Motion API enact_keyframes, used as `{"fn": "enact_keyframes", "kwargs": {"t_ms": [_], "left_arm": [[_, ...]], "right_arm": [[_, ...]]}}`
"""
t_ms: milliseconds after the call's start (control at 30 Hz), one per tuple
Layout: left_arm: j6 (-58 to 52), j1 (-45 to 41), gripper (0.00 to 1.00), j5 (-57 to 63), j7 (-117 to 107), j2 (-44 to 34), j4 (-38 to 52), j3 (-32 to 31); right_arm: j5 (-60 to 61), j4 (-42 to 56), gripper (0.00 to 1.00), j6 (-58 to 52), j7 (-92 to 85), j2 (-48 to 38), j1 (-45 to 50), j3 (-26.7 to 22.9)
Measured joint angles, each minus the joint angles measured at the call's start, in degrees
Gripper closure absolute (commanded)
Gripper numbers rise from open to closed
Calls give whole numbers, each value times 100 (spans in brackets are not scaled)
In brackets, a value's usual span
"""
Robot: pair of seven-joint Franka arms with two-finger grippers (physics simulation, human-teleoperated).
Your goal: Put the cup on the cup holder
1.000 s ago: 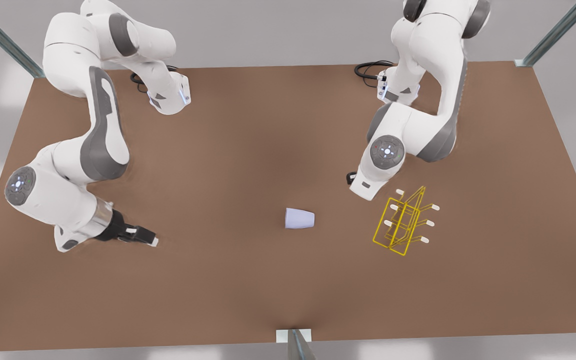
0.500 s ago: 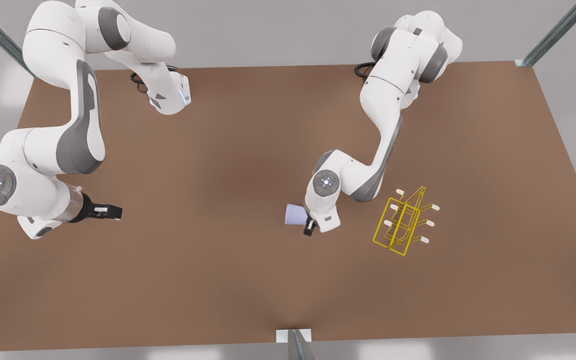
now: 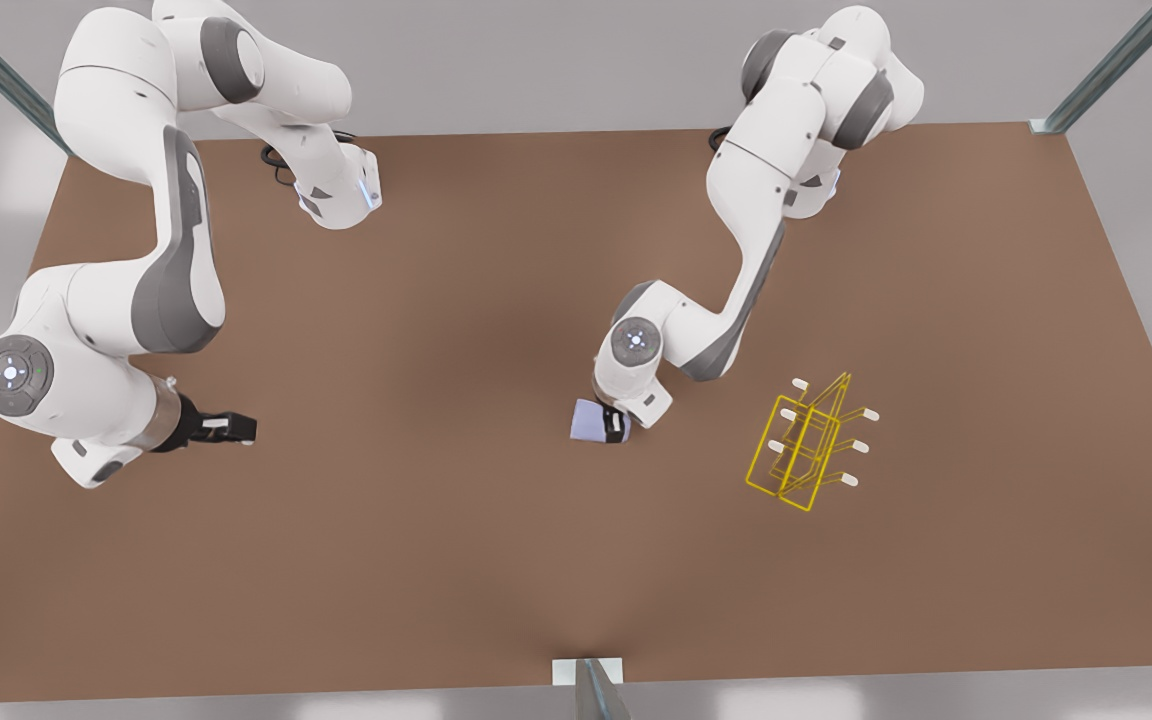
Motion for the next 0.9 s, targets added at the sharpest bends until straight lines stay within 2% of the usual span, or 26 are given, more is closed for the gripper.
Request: {"fn": "enact_keyframes", "kwargs": {"t_ms": [267,900], "left_arm": [[407,46,0,-12,110,202,24,-7],[566,166,0,-42,917,530,-10,-7]], "right_arm": [[8,2,0,128,-89,3,45,0],[-6,2,0,173,-197,6,44,-1]]}}
